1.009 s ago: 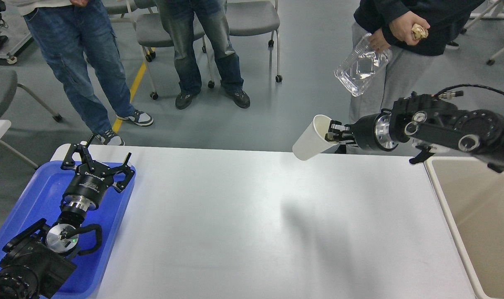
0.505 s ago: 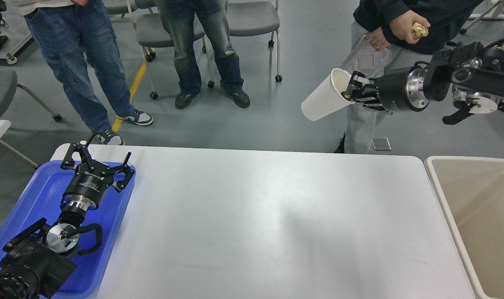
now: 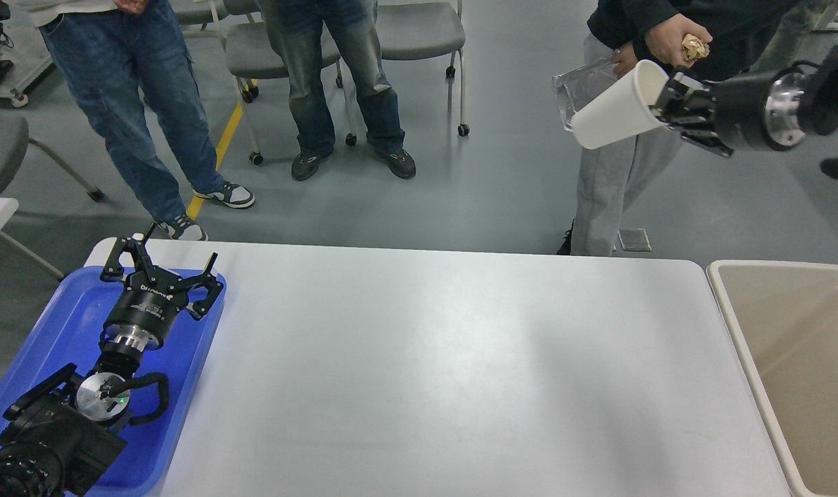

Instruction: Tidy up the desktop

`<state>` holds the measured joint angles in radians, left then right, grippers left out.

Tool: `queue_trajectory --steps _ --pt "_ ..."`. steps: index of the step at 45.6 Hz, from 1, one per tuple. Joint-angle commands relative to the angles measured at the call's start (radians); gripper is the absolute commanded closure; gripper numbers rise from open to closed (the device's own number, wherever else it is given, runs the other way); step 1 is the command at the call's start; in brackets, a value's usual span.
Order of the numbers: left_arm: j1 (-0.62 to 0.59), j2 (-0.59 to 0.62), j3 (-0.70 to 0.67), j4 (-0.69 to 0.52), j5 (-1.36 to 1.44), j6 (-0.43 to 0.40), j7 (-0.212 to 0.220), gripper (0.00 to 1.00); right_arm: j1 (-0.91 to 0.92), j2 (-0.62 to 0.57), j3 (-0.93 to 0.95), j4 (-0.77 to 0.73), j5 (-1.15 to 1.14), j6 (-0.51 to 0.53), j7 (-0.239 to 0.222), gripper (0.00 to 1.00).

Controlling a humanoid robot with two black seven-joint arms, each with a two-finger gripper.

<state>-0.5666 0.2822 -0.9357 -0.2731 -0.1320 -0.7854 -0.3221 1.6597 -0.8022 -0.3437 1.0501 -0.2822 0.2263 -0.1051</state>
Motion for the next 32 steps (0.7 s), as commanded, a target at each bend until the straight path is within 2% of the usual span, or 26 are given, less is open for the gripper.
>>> queue_trajectory --steps 1,6,19,25,32 --pt "-0.001 0.0 0.0 0.0 0.0 0.0 0.0 0.0 -0.156 -0.072 0.083 -0.185 0.008 -0.053 -0.002 1.0" --pt "-0.001 0.0 0.0 0.0 0.0 0.0 0.0 0.0 -0.265 -0.054 0.163 -0.335 0.047 -0.09 -0.004 1.0" --pt "-0.001 0.0 0.0 0.0 0.0 0.0 0.0 0.0 -0.468 0.116 0.209 -0.663 0.264 -0.32 -0.004 1.0" --pt "-0.001 -0.001 0.0 0.0 0.0 0.0 0.0 0.0 -0.555 0.225 0.226 -0.837 0.328 -0.367 -0.004 1.0" --pt "-0.001 -0.001 0.0 0.0 0.0 0.0 0.0 0.0 -0.65 0.307 0.307 -0.967 0.339 -0.397 -0.004 1.0"
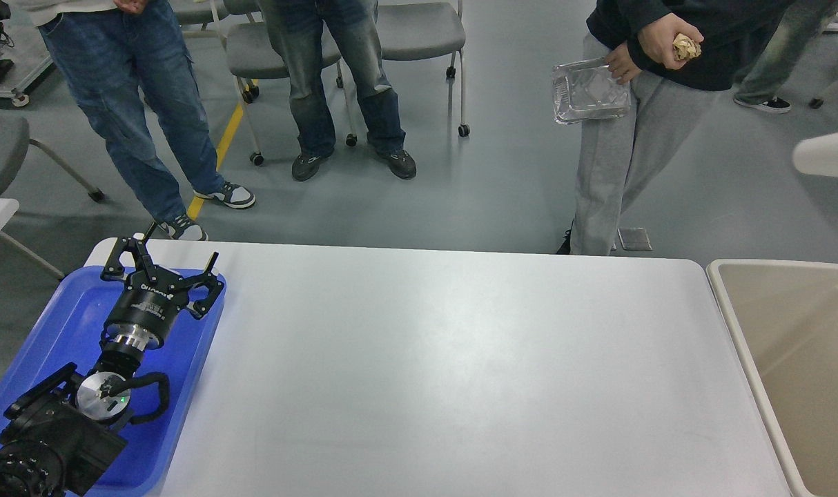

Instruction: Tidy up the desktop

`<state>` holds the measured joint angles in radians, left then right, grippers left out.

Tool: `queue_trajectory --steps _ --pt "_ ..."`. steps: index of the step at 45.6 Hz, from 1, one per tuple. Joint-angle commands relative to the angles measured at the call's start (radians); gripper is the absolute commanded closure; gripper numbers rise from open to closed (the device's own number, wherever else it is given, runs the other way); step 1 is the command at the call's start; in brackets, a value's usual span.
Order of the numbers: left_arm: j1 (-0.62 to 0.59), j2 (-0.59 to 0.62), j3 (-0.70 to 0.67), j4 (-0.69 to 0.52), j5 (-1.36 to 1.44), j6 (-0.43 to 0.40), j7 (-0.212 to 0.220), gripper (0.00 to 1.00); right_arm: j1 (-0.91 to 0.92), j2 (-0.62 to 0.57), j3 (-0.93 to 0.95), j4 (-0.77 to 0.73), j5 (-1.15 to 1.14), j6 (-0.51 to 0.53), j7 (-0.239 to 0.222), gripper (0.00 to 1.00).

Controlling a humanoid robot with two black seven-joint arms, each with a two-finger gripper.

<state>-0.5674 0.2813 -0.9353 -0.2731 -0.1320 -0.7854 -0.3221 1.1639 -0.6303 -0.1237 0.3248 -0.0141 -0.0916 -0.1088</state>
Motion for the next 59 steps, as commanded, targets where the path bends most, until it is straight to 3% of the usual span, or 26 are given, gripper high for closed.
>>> queue_trajectory --steps 1,15,30,59 --pt "0.0 -0.001 0.0 0.0 0.0 0.0 0.0 0.0 -0.165 0.142 0.098 -0.251 0.071 -0.08 0.0 1.0" --pt "0.0 -0.001 0.0 0.0 -0.001 0.0 0.0 0.0 -0.32 0.172 0.211 -0.262 0.072 -0.083 -0.003 1.0" --pt "0.0 -0.001 0.001 0.0 0.0 0.0 0.0 0.0 -0.395 0.205 0.457 -0.262 0.075 -0.083 -0.012 1.0" --pt "0.0 -0.001 0.001 0.0 -0.001 0.0 0.0 0.0 -0.486 0.228 0.595 -0.263 0.077 -0.08 -0.009 1.0"
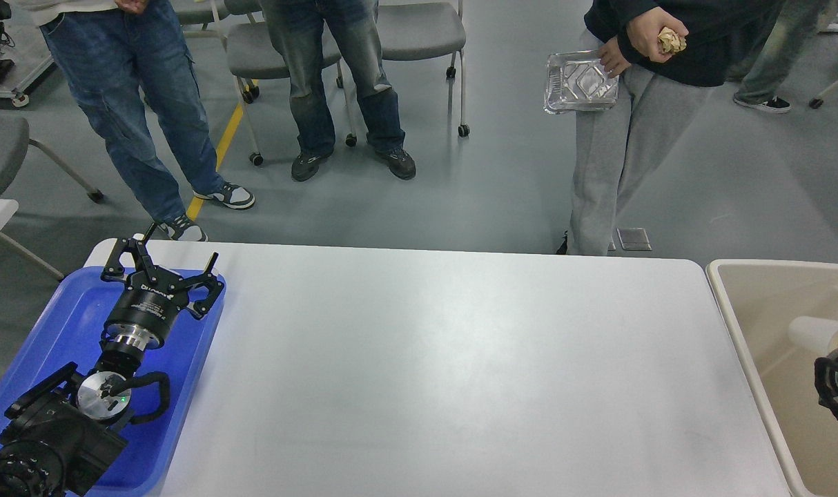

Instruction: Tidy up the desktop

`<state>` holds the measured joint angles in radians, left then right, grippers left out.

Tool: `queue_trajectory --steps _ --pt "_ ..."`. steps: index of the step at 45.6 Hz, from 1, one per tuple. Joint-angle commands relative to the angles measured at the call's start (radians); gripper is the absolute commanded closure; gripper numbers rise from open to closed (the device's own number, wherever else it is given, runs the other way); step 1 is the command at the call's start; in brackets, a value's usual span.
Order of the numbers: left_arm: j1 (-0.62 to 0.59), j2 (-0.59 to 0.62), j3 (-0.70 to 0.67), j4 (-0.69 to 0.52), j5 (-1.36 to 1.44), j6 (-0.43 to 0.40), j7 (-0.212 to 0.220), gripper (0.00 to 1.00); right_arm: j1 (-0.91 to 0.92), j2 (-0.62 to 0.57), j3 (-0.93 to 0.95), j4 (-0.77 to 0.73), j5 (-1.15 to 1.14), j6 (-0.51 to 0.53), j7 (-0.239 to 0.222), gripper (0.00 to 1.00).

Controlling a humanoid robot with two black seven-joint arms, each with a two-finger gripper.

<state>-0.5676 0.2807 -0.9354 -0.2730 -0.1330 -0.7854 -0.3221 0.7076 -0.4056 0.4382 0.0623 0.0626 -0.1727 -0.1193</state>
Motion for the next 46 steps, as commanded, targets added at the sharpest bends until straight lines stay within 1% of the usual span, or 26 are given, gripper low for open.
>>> queue_trajectory --steps 1,20,24,25,26,27,30,33,35,39,40,41,42,46 --pt "0.0 0.0 0.0 0.0 0.001 0.0 0.0 0.0 -0.033 0.004 0.033 -0.001 0.0 0.001 0.001 1.0" --pt "0.0 0.0 0.0 0.0 0.001 0.0 0.0 0.0 -0.076 0.004 0.054 -0.001 0.0 0.002 0.007 1.0" --pt "0.0 0.0 0.0 0.0 0.0 0.0 0.0 0.0 -0.08 0.004 0.053 -0.001 0.0 0.002 0.007 0.78" --pt "0.0 0.0 0.0 0.0 0.001 0.0 0.0 0.0 -0.08 0.004 0.054 -0.002 0.0 0.002 0.007 0.68" --pt "0.0 0.0 0.0 0.0 0.001 0.0 0.0 0.0 -0.082 0.004 0.054 -0.002 0.0 0.001 0.009 0.55" --pt "0.0 0.0 0.0 0.0 0.001 0.0 0.0 0.0 -0.083 0.004 0.054 -0.002 0.0 0.001 0.009 0.48" --pt "0.0 0.0 0.0 0.0 0.001 0.0 0.0 0.0 -0.086 0.002 0.054 -0.002 0.0 0.001 0.009 0.45" --pt "0.0 0.0 0.001 0.0 0.0 0.0 0.0 0.0 -0.088 0.002 0.054 -0.002 0.0 0.001 0.01 0.35" --pt "0.0 0.0 0.0 0.0 0.0 0.0 0.0 0.0 -0.088 0.001 0.054 -0.002 0.0 0.001 0.01 0.31" --pt "0.0 0.0 0.0 0.0 0.0 0.0 0.0 0.0 -0.086 -0.001 0.054 -0.002 0.0 0.001 0.01 0.2" --pt "0.0 0.0 0.0 0.0 0.0 0.0 0.0 0.0 -0.086 -0.001 0.054 -0.002 0.0 0.001 0.01 0.14" --pt "0.0 0.0 0.0 0.0 0.0 0.0 0.0 0.0 -0.086 -0.002 0.054 -0.002 0.0 -0.001 0.01 0.04" --pt "0.0 0.0 0.0 0.0 0.0 0.0 0.0 0.0 -0.086 -0.004 0.056 -0.002 0.0 0.001 0.01 0.0" --pt "0.0 0.0 0.0 0.0 0.0 0.0 0.0 0.0 -0.083 -0.007 0.047 -0.001 -0.001 0.001 0.012 0.0"
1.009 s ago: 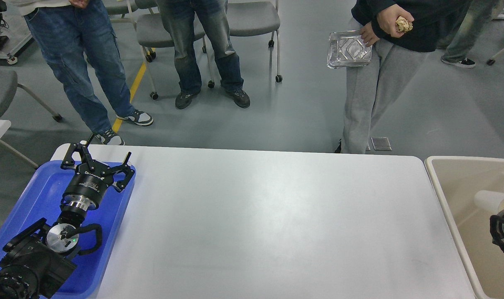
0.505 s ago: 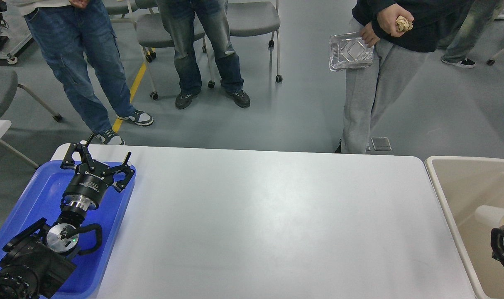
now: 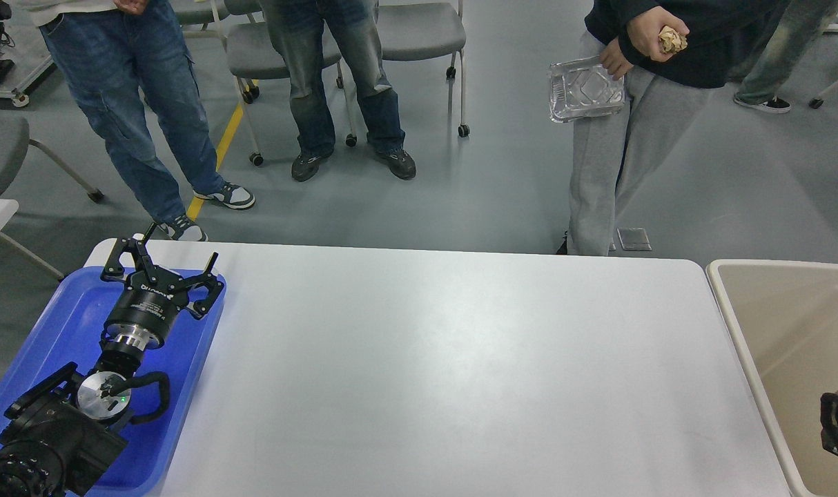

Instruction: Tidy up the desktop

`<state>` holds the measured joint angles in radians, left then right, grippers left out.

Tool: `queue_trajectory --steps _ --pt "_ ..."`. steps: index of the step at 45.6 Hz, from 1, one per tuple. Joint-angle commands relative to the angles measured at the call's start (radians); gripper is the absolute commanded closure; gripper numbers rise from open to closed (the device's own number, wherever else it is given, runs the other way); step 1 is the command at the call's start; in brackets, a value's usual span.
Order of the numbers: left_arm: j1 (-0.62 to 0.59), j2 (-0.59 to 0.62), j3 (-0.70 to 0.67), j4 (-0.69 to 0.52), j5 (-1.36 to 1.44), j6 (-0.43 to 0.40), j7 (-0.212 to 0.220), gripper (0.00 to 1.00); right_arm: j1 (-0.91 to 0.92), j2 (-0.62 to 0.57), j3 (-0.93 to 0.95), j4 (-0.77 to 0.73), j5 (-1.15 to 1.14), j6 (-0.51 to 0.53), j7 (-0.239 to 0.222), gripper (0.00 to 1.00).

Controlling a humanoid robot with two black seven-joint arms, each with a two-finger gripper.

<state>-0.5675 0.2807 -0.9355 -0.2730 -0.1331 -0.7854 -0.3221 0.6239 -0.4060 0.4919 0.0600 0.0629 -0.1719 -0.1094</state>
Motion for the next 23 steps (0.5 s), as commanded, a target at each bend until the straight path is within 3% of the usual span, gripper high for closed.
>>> queue_trajectory --steps 1,14,23 --pt "0.0 0.0 0.0 0.0 0.0 0.0 0.0 0.0 0.0 -0.007 -0.013 0.001 -0.003 0.0 0.002 0.0" --pt "0.0 0.0 0.001 0.0 0.0 0.0 0.0 0.0 0.085 -0.027 -0.019 0.066 -0.009 0.008 0.002 0.0" --pt "0.0 0.0 0.001 0.0 0.0 0.0 0.0 0.0 0.143 -0.134 0.1 0.289 0.0 0.011 0.01 0.0"
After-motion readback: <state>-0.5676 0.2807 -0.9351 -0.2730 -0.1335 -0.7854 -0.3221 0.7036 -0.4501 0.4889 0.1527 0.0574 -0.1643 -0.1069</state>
